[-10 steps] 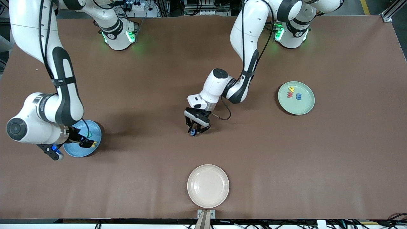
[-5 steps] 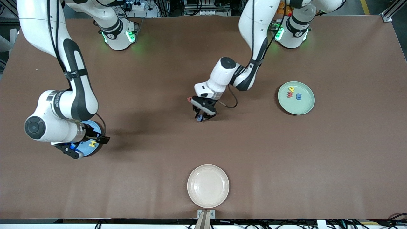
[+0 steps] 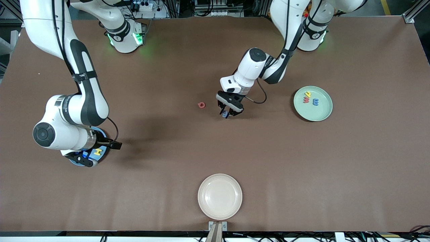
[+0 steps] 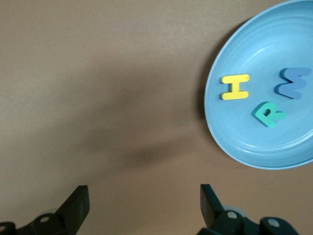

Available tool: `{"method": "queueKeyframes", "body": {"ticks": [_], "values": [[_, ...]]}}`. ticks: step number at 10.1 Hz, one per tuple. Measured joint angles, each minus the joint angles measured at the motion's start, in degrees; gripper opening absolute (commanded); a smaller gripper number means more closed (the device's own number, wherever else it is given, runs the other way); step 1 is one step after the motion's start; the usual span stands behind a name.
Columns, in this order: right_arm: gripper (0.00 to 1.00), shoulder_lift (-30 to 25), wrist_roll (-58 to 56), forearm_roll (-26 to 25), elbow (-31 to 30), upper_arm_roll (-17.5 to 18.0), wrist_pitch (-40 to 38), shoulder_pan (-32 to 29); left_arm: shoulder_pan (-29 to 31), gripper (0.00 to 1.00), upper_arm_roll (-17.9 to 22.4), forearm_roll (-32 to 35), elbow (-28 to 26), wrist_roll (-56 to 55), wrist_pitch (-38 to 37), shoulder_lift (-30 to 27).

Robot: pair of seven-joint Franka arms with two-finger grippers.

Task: Sort uppercase to blue plate, lowercase to green plate
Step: 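Carry the blue b to the green plate while the right gripper reaches the Q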

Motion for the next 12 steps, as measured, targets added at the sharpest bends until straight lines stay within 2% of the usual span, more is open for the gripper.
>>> {"method": "queueKeyframes", "body": {"ticks": [2,4,6,9,11,12], "values": [[1.00,-1.3,-1.0,0.0,-0.5,2.2,0.0,0.0,6.7,0.29,-3.5,0.0,-0.9,3.8,-11.0,-3.5],[1.00,-2.5,-3.9,0.0,-0.6,5.1,0.5,0.5,13.0,0.29,-4.7,0.0,-1.0,7.7,-22.1,-6.9],[1.00,-3.1,-6.7,0.0,-0.7,5.7,1.9,2.6,19.9,0.29,-6.2,0.0,-1.3,12.5,-30.0,-9.1],[1.00,-3.2,-7.6,-0.1,-1.9,6.1,6.3,9.1,35.7,0.29,-10.1,0.0,-1.5,24.5,-43.8,-12.0],[1.00,-3.2,-8.5,-2.4,-3.0,6.7,9.3,14.2,44.9,0.29,-10.2,0.0,-1.6,32.7,-51.8,-13.7],[1.00,-3.2,-9.6,-4.7,-3.4,8.7,9.7,15.0,49.9,0.29,-10.2,0.0,-1.9,37.5,-54.3,-14.1]]}}
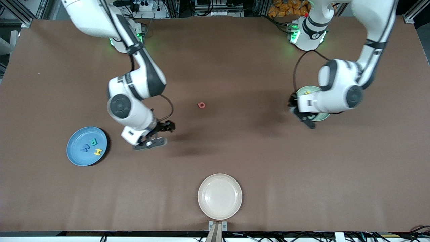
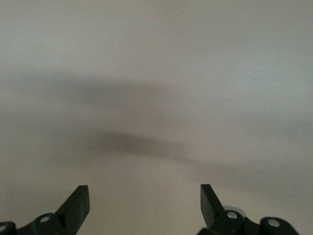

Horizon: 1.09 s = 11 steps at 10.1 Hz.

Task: Sort uppercase to blue plate, lowercase to green plate
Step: 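Carry the blue b to the green plate while the right gripper reaches the Q, then release the b on the green plate while the right gripper grasps the Q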

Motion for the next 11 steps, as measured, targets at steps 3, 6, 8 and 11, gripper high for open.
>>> {"method": "queueKeyframes", "body": {"ticks": [3,6,8,11], "values": [[1.00,0.0,-5.3,-17.9,-0.9,8.7,-0.2,0.1,8.9,0.29,0.1,5.8,-3.4,5.9,-2.0,-0.1],[1.00,0.0,-16.4,-21.6,-2.2,16.1,-1.4,-0.8,10.1,0.33,0.3,9.3,-7.1,5.9,0.3,0.1],[1.00,0.1,-17.4,-22.8,-6.3,20.3,4.8,-0.9,10.3,0.33,0.9,10.5,-7.6,5.8,7.4,1.0],[1.00,2.1,-18.7,-26.3,-12.8,21.8,14.0,-0.9,10.5,0.42,1.2,10.6,-7.6,5.7,12.0,2.6]]}}
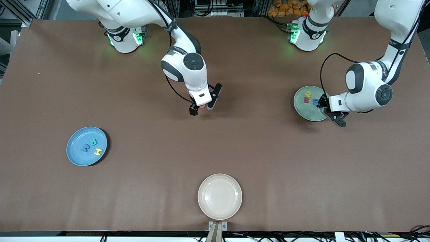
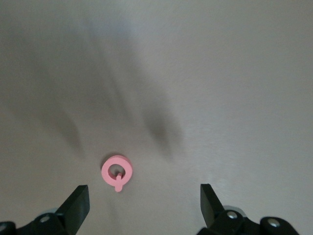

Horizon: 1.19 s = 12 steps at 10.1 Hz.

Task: Sort uppercase to blue plate, lowercase to green plate
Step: 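Release the b on the green plate while the right gripper grasps the Q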

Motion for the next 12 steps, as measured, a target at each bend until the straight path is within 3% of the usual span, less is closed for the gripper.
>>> {"method": "queueKeyframes", "body": {"ticks": [1,2,5,6,7,9,12], "values": [[1.00,1.0,-2.0,-0.1,-0.2,0.2,0.1,0.0,0.0,0.73,0.2,0.0,0.0,0.0,0.2,0.3],[1.00,2.0,-3.2,-0.1,-0.2,0.5,0.2,0.0,0.0,0.82,0.4,0.0,-0.1,-0.1,0.2,0.4],[1.00,3.6,-5.0,-0.3,-0.2,0.8,1.1,0.0,0.1,0.85,1.4,0.0,-0.2,-1.9,-0.4,-0.2],[1.00,4.1,-5.1,-0.3,-0.2,0.8,2.1,0.1,0.1,0.98,1.7,0.0,0.2,-5.2,-2.1,-1.4],[1.00,4.5,-5.1,-0.4,-0.2,0.8,2.9,0.1,0.1,1.00,1.8,0.1,1.1,-10.5,-4.7,-3.2],[1.00,5.2,-5.2,-0.4,-0.2,0.9,3.9,0.1,-0.1,1.00,1.8,0.2,3.5,-21.5,-10.1,-8.0],[1.00,5.3,-5.2,-0.7,-0.2,1.0,4.0,0.1,-1.6,1.00,2.2,0.2,8.2,-29.6,-16.8,-14.2]]}}
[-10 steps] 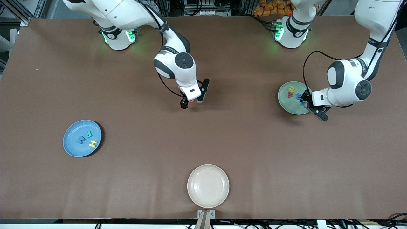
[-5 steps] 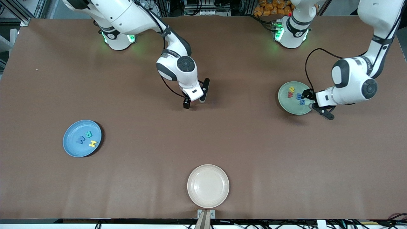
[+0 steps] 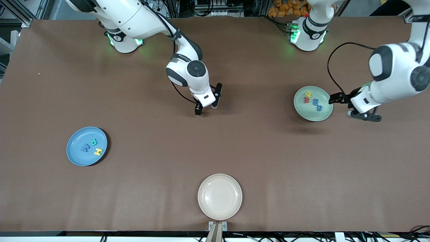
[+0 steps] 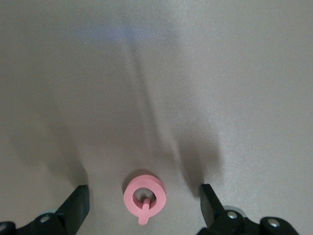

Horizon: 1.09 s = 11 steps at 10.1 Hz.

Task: Sort uppercase to blue plate, lowercase to green plate
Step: 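Release the b on the green plate while the right gripper grasps the Q, then carry the pink Q to the blue plate while the left gripper retracts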

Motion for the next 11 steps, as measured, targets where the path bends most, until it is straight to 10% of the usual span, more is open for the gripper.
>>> {"method": "queueKeyframes", "body": {"ticks": [6,11], "values": [[1.00,0.1,2.8,-6.7,0.0,0.2,0.5,0.0,-9.5,1.00,16.8,-4.4,21.0,-1.9,-19.9,-6.1],[1.00,0.9,4.6,-6.7,0.0,0.1,1.7,-0.1,-10.3,1.00,14.3,-3.9,27.7,-9.4,-20.7,-6.7]]}}
